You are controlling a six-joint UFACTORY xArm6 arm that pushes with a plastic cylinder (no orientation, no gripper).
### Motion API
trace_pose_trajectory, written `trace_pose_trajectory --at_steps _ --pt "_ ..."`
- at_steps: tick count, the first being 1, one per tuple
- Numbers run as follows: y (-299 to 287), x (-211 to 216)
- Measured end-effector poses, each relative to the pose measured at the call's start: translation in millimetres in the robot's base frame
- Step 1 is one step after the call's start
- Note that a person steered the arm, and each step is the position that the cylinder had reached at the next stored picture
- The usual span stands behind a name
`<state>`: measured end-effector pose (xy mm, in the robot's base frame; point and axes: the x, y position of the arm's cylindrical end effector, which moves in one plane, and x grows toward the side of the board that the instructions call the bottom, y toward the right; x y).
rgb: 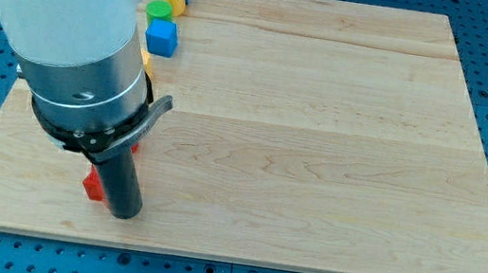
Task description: Move your arm towards the blue cube
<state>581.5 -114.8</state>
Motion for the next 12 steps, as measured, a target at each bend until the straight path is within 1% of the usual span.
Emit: trace_pose_trajectory --at_steps 3,4,5,6,7,8,9,10,11,12 --pt "-1.6 3.2" --pt "-1.7 21.6" --pt "-16.2 36.8" --pt "-64.9 30.6" --pt "-150.9 -30.5" --pt "-188.9 -84.2" --pt "-190.1 -86.9" --pt "-160.5 -118.6" --pt "-151.5 -148.9" --pt "-153.2 -153.5"
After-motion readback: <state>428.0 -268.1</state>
